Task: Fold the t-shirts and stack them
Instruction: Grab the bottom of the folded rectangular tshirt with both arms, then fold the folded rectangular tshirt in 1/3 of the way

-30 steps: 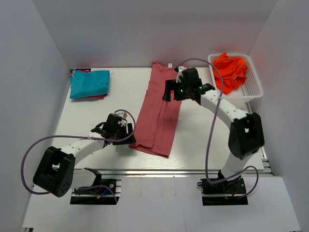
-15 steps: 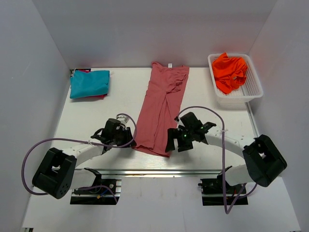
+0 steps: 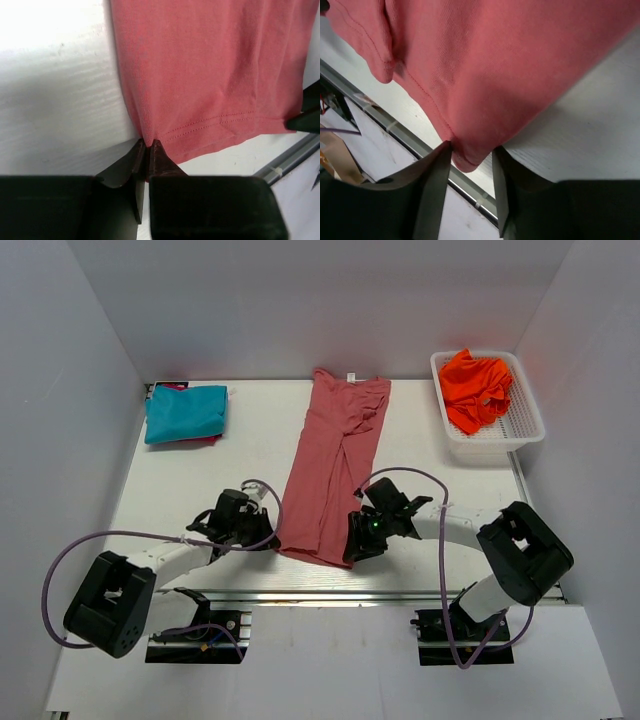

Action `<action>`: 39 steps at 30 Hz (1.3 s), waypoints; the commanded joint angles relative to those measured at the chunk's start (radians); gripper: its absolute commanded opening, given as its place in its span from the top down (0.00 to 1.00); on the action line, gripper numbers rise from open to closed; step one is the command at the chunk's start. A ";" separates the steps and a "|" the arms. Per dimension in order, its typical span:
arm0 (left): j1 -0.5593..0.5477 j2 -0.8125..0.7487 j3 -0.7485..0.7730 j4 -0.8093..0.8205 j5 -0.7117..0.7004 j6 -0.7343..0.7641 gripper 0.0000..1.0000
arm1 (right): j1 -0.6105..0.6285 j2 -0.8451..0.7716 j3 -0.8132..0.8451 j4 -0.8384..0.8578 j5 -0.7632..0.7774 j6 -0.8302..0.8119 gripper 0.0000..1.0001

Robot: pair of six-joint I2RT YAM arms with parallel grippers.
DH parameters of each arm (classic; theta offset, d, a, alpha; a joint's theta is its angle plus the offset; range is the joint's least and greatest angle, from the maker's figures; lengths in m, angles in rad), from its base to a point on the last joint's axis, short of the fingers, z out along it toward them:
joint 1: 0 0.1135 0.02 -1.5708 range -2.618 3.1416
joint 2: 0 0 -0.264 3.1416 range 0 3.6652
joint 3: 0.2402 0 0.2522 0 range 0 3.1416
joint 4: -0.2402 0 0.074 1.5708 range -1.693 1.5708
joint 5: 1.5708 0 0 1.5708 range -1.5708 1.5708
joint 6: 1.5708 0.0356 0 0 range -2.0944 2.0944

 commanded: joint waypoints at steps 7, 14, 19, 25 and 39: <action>-0.006 -0.091 -0.076 0.003 0.082 -0.025 1.00 | 0.011 0.000 -0.033 0.057 -0.047 -0.041 1.00; -0.006 -0.258 -0.086 -0.133 0.167 -0.049 1.00 | 0.023 -0.104 -0.082 0.016 -0.146 -0.081 1.00; -0.006 -0.332 -0.026 -0.186 0.158 -0.060 1.00 | 0.015 -0.170 -0.059 -0.023 -0.084 -0.097 1.00; -0.006 -0.173 0.080 -0.034 0.118 -0.048 1.00 | -0.006 -0.126 0.074 -0.044 0.135 -0.102 1.00; 0.021 0.261 0.614 -0.121 -0.095 0.005 1.00 | -0.155 0.011 0.390 -0.113 0.338 -0.174 1.00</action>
